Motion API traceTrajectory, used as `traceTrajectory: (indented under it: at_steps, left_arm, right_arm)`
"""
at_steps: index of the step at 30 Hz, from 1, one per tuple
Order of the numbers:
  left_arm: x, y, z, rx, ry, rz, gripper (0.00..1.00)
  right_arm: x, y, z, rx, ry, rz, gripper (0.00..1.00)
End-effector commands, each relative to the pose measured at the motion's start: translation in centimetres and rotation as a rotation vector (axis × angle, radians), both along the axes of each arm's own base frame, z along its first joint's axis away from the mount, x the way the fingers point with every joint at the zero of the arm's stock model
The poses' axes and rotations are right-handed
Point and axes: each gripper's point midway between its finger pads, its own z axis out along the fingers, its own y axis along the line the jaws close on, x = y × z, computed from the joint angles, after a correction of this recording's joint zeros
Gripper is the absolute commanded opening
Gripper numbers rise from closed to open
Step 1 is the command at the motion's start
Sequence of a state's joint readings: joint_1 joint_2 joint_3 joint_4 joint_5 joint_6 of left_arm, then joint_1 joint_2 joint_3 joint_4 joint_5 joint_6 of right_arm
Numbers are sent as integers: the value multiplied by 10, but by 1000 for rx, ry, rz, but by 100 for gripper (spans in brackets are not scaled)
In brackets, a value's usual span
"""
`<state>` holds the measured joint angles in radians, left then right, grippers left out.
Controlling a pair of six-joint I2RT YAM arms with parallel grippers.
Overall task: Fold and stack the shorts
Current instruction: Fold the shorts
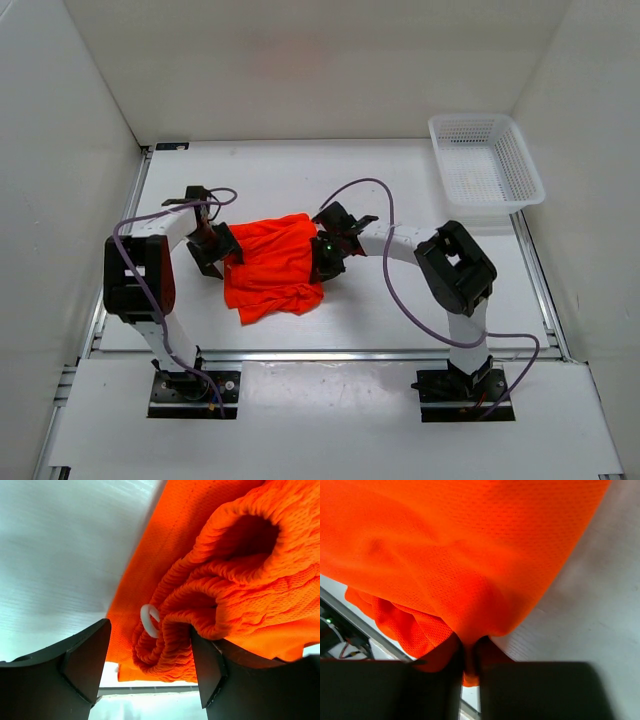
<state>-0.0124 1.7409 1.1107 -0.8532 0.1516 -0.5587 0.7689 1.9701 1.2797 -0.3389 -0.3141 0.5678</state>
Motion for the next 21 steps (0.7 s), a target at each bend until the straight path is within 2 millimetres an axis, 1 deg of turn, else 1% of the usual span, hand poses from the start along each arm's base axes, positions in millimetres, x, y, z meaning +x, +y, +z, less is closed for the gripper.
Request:
traceTrajectory:
  at_steps: [1,2,3,4,5,6,7,8,9,10,11,12,14,15,16,17,18,19,20,21]
  left_arm:
    - [9,11,-7,39,-10,-23,75]
    - [14,12,-7,40,-18,-34,75]
    - [16,8,-6,20,-21,-52,74]
    - [18,2,-8,10,-17,-69,74]
    - [20,-7,-5,3,-31,-105,74]
    - [25,-15,-4,-11,-37,-124,74]
    - [26,-21,-5,-12,-34,-144,74]
    - [26,-37,-2,-25,-44,-187,72]
    - [30,-45,-2,-26,-52,-210,72]
    - [31,-56,-1,-37,-50,-224,71]
    - [28,-72,-4,-38,-45,-273,71]
    - [32,-84,0,-54,-56,-286,71]
    - [31,-102,-5,-56,-46,-320,71]
    - [33,-120,-1,-70,-59,-354,71]
    - [31,-126,-5,-69,-39,-362,71]
    - [32,-132,-6,-70,-41,-374,71]
    - [33,-137,-4,-70,-44,-385,71]
    - [33,-137,-4,-70,-44,-385,71]
    - [37,-138,-1,-72,-55,-386,71]
    - [33,-133,-2,-52,-38,-396,71]
  right_arm:
    - [9,7,11,30,-26,-44,5]
    - [15,0,9,-3,-55,-84,0]
    - [24,-11,15,-7,-70,-134,0]
    - [22,-23,8,-33,-48,-181,0]
    - [26,-31,13,-34,-60,-216,0]
    - [34,-46,12,-60,-76,-272,0]
    - [28,-60,3,-91,-60,-308,0]
    - [31,-74,11,-98,-77,-339,0]
    - [29,-80,11,-110,-86,-363,0]
    - [26,-100,3,-168,-97,-400,0]
    - [24,-107,12,-172,-118,-425,0]
    - [24,-117,13,-190,-131,-445,0]
    - [18,-131,19,-213,-159,-478,0]
    - [16,-138,20,-232,-174,-490,0]
    - [17,-140,27,-218,-191,-510,0]
    - [13,-145,25,-233,-189,-513,0]
    - [13,-145,28,-225,-196,-515,2]
    - [12,-145,32,-221,-198,-515,8]
    - [12,-148,31,-234,-199,-519,30]
    - [14,-148,37,-230,-212,-525,48]
